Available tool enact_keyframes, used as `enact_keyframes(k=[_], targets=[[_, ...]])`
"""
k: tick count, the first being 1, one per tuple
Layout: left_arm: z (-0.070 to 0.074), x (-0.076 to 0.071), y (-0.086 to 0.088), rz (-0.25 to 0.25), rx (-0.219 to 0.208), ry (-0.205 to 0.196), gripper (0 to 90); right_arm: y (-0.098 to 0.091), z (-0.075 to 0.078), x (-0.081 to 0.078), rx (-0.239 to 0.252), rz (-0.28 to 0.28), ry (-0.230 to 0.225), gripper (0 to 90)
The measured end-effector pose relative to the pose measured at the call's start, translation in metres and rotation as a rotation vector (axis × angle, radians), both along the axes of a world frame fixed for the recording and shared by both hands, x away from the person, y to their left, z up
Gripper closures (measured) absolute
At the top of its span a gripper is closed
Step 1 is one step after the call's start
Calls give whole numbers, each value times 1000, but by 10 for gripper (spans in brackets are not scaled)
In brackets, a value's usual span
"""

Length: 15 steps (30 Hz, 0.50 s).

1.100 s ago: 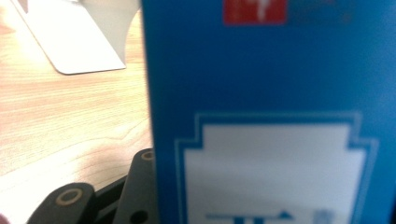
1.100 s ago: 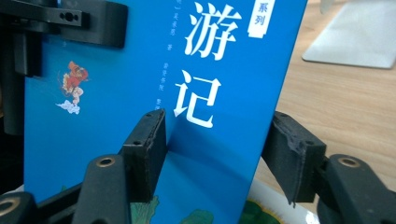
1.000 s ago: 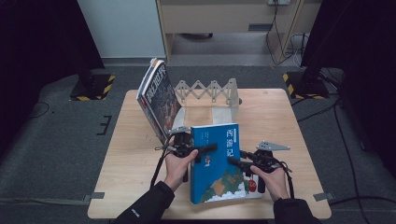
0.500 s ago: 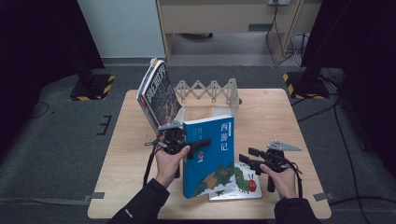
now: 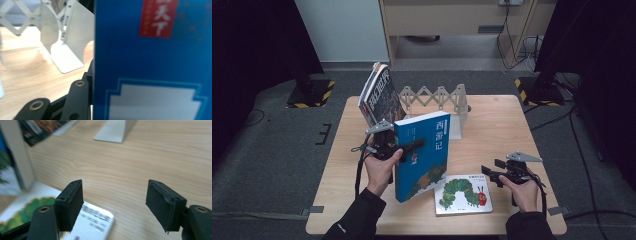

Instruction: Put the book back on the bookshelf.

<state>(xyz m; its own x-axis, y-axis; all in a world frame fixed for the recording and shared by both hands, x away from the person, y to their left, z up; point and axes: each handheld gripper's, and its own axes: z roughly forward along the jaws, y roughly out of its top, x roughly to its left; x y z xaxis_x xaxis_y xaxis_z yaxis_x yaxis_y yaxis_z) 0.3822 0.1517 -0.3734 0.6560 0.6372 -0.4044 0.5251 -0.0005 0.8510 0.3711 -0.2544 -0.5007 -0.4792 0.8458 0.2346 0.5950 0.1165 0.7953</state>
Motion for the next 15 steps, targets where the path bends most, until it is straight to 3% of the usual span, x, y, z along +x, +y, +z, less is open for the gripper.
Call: enact_keyframes(k=[5,10,15], targets=[[6,7,7,41,21,-17,601,-8,-7,4,-111,-22,55,243],[13,16,11,90,24,-34,601,-12,-15,9,-164,-28,77,223],[13,30,9,130,59,-54,600,-17,-23,11,-202,-70,118,180]])
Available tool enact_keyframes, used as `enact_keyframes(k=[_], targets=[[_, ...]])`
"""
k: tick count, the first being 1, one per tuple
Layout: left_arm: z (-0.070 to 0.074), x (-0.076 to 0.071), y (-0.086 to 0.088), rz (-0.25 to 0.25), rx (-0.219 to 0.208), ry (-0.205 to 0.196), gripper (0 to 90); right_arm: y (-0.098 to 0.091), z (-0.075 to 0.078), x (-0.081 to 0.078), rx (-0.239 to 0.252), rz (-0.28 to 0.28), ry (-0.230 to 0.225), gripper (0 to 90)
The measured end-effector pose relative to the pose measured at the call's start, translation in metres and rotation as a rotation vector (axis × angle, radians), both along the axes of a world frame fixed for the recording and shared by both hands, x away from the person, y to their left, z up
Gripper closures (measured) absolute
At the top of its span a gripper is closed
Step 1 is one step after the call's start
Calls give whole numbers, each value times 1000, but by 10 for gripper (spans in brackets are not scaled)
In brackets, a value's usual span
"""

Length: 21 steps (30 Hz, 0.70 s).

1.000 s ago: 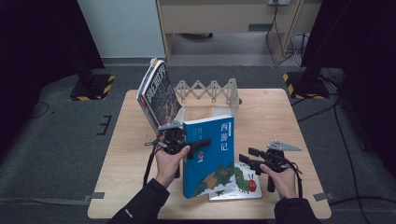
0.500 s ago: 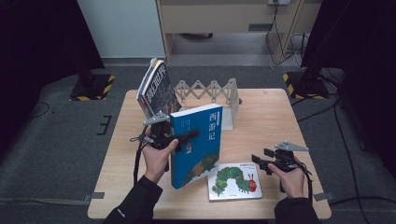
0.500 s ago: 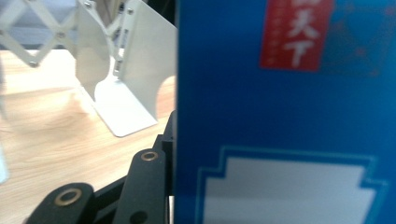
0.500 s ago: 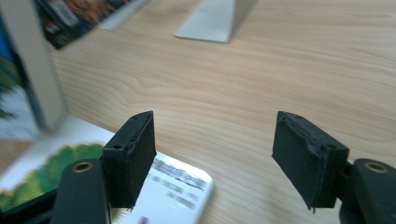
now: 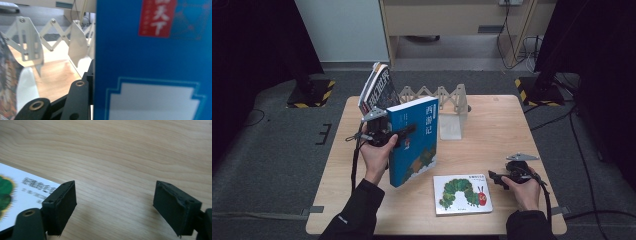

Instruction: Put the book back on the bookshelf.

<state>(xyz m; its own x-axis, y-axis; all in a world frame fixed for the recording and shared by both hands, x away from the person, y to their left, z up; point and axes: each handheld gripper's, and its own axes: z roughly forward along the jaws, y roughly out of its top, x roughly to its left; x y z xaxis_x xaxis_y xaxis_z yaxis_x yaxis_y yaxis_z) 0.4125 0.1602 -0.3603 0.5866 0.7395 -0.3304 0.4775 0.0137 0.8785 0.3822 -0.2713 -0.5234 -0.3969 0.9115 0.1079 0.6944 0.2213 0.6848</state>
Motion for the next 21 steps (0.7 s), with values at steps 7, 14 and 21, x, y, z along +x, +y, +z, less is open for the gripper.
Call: enact_keyframes(k=[7,14,21], targets=[[-3,23,-10,44,20,3,601,-6,-5,0,-41,-12,7,134],[1,47,-22,94,62,-11,601,-10,-8,2,-49,-27,-14,106],[6,70,-40,154,113,-36,602,-4,-14,0,-80,-18,-55,56]])
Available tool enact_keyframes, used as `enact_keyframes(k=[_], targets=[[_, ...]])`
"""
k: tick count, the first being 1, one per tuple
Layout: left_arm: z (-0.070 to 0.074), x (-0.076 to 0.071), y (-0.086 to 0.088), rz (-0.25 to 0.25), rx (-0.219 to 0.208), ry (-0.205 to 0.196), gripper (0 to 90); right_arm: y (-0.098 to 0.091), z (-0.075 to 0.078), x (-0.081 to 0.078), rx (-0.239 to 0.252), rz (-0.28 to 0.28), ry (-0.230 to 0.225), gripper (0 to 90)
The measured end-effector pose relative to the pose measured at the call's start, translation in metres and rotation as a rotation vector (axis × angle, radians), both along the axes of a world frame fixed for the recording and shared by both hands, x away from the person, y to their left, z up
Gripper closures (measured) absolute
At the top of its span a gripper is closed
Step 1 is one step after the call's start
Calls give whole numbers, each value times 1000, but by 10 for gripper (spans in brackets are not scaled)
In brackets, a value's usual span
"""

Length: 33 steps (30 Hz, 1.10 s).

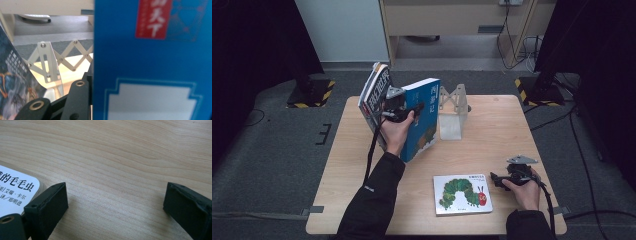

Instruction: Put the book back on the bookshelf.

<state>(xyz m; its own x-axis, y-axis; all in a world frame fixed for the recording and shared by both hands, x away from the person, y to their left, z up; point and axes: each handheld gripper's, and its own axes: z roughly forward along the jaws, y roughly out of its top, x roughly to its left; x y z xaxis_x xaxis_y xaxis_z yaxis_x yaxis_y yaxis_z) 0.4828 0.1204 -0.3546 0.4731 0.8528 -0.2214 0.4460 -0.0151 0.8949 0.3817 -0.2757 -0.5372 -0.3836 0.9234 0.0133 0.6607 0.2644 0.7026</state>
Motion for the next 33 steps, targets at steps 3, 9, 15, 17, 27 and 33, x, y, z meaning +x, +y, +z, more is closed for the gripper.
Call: enact_keyframes(k=[3,9,15,17,27,33], targets=[[0,10,-2,20,10,12,603,0,-1,0,13,3,-7,22],[-2,26,-2,50,23,30,602,2,-2,0,2,14,-1,4],[-2,37,-7,85,40,25,601,2,-2,0,-6,17,-3,4],[-4,41,-10,99,41,23,601,2,-2,0,-7,17,-3,4],[-15,58,-19,138,42,9,602,3,-2,0,-7,14,-5,3],[-23,63,-21,168,33,-25,598,3,-2,0,-7,13,-4,3]])
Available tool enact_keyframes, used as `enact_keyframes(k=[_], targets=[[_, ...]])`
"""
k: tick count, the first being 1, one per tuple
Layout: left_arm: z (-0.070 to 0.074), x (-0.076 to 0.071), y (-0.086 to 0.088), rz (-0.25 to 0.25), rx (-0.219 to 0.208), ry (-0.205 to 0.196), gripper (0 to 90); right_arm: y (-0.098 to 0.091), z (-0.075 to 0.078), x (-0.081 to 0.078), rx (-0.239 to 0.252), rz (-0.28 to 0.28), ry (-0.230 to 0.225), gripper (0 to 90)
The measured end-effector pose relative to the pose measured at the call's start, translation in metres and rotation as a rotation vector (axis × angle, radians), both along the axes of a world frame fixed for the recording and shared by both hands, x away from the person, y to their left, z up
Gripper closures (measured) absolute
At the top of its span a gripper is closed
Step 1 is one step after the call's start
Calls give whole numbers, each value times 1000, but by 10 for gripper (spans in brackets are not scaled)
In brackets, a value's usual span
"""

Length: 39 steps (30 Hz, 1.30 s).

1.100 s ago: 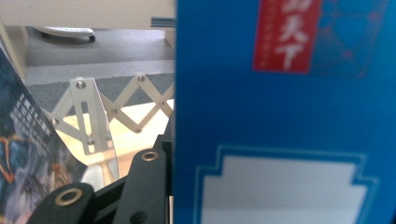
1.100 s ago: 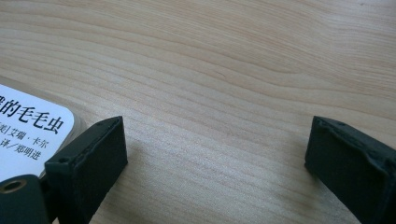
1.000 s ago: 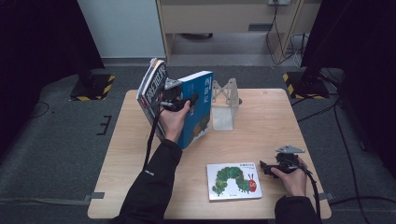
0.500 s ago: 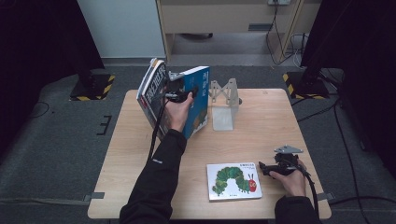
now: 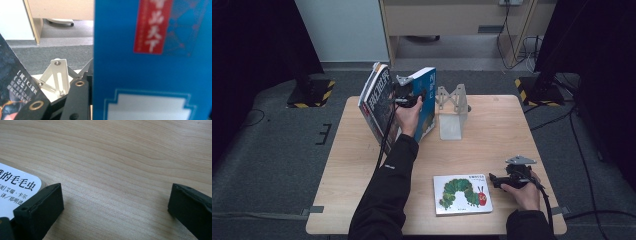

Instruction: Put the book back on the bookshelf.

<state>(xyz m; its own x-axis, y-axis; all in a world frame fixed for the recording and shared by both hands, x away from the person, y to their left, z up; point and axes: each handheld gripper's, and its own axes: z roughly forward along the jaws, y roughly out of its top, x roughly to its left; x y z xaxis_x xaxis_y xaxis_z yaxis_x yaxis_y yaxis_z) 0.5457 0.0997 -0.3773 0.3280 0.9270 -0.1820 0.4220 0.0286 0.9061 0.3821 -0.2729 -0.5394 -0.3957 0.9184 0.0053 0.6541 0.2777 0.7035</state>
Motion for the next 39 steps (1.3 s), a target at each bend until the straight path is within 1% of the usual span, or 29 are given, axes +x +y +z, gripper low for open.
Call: enact_keyframes(k=[2,4,7,9,11,12,13,14,18,20,22,26,29,31,32,34,36,37,39], targets=[[-4,0,-1,2,0,-12,598,0,0,0,0,0,0,3],[-4,-1,-3,-2,7,-26,597,0,0,0,0,0,0,3],[-6,-2,-3,-8,0,-37,597,0,0,0,0,0,0,3],[-6,-2,-6,-1,1,-43,596,0,0,0,0,-1,0,4],[-8,-5,-9,-6,3,-53,595,0,0,0,0,-2,0,4],[-8,-6,-9,-11,1,-54,593,0,0,0,-2,0,0,5],[-9,-7,-10,-13,-11,-53,592,0,0,0,-4,2,-1,5],[-10,-9,-10,-16,-11,-51,592,0,0,0,-3,2,-1,5],[-12,-18,-11,-28,14,-38,596,0,0,-1,-3,0,-1,5],[-14,-23,-9,-39,10,-36,597,0,0,-1,-4,-1,-2,5],[-13,-27,-9,-42,27,-36,597,0,0,-1,-4,-1,-4,5],[-14,-35,-6,-48,28,-32,596,0,0,-1,-2,-4,-2,5],[-15,-43,-4,-60,58,-31,596,0,0,-1,-2,-4,-2,5],[-17,-48,-1,-62,61,-38,596,0,0,-1,-3,-3,-1,5],[-17,-50,0,-65,62,-29,596,0,0,-1,-2,-4,-1,5],[-19,-56,3,-72,77,-36,596,0,0,-1,-2,-4,-2,5],[-21,-61,6,-79,73,-27,596,0,0,-1,-4,-1,-1,5],[-21,-64,8,-83,80,-26,595,0,0,-1,-4,0,-1,5],[-23,-69,9,-87,81,-33,593,0,0,-1,-4,1,-1,5]])
